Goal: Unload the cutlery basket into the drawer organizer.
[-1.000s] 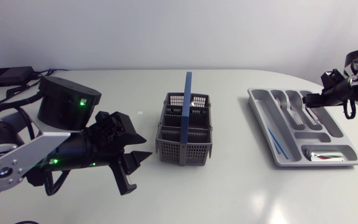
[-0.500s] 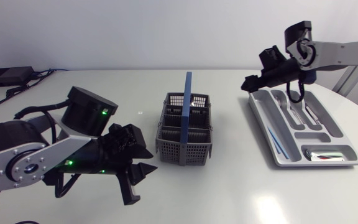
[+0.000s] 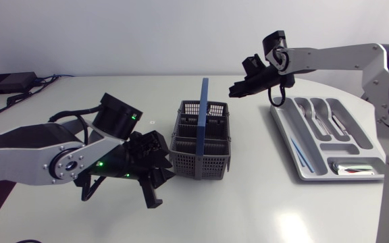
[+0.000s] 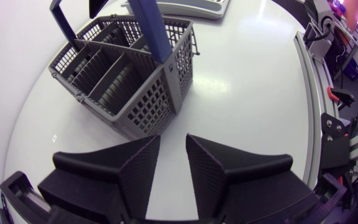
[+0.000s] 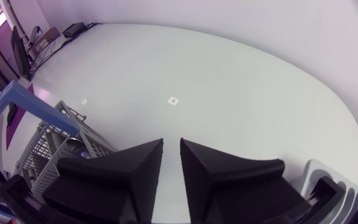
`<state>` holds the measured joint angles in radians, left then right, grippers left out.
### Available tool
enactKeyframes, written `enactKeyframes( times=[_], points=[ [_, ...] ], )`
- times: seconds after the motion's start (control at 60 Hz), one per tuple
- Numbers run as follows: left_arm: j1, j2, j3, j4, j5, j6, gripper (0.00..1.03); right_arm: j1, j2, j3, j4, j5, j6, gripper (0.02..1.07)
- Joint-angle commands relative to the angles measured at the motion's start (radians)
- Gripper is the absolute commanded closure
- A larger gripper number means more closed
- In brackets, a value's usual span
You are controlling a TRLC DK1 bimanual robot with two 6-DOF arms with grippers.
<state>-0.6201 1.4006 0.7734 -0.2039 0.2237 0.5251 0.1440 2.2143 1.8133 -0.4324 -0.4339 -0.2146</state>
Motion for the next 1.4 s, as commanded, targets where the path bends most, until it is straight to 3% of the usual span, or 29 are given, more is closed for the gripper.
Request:
enactKeyframes(
  times=[0.0, 0.317, 0.617, 0.733, 1.067, 1.217, 1.383],
  points=[
    [0.020, 0.031, 0.027, 0.018, 0.005, 0.019, 0.70, 0.017, 0.073, 0.073, -0.057, -0.040, 0.024, 0.91],
    [0.085, 0.064, 0.026, 0.072, 0.036, 0.019, 0.70, 0.037, -0.057, -0.118, -0.103, -0.163, -0.055, 0.91],
    [0.174, 0.049, -0.003, 0.087, 0.089, 0.023, 0.70, 0.071, -0.315, -0.416, -0.083, -0.177, -0.095, 0.91],
    [0.201, 0.009, -0.031, 0.084, 0.105, 0.030, 0.70, 0.072, -0.366, -0.471, -0.045, -0.132, -0.088, 0.91],
    [0.171, -0.138, -0.068, 0.003, 0.126, 0.021, 0.70, 0.026, -0.182, -0.255, 0.018, -0.051, 0.029, 0.91],
    [0.120, -0.141, -0.069, -0.011, 0.123, 0.013, 0.70, 0.026, -0.048, -0.111, 0.011, -0.042, 0.060, 0.91],
    [0.118, -0.141, -0.079, -0.012, 0.123, 0.013, 0.70, 0.034, 0.033, -0.006, -0.045, -0.063, 0.054, 0.91]
  ],
)
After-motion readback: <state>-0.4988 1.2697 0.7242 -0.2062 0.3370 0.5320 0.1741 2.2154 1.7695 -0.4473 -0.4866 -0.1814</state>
